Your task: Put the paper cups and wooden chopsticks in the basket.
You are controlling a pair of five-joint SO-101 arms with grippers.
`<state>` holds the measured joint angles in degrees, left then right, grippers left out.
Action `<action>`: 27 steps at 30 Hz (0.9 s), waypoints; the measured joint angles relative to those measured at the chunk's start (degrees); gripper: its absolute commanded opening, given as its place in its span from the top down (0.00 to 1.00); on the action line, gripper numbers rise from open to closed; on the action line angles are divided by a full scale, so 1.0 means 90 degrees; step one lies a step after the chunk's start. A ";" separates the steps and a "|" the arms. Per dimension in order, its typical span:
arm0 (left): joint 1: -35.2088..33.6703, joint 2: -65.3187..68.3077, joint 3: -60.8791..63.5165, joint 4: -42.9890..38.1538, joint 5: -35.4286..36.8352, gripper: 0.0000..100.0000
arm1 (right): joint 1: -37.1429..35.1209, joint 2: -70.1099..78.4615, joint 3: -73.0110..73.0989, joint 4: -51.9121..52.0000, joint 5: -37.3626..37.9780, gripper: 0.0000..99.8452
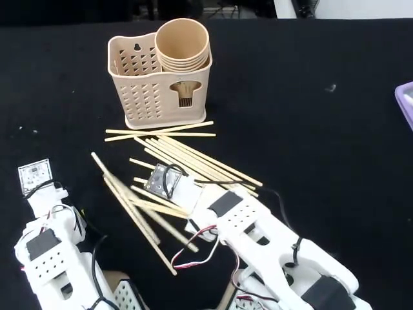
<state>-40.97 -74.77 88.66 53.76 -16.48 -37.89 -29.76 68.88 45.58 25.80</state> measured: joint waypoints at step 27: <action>0.0000 0.0000 0.0000 0.0000 0.0000 0.80 | -0.0107 -0.0381 -0.3516 0.2061 -0.0615 0.99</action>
<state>-40.97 -74.77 88.66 53.76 -16.48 -38.86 -33.19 37.23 64.13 20.26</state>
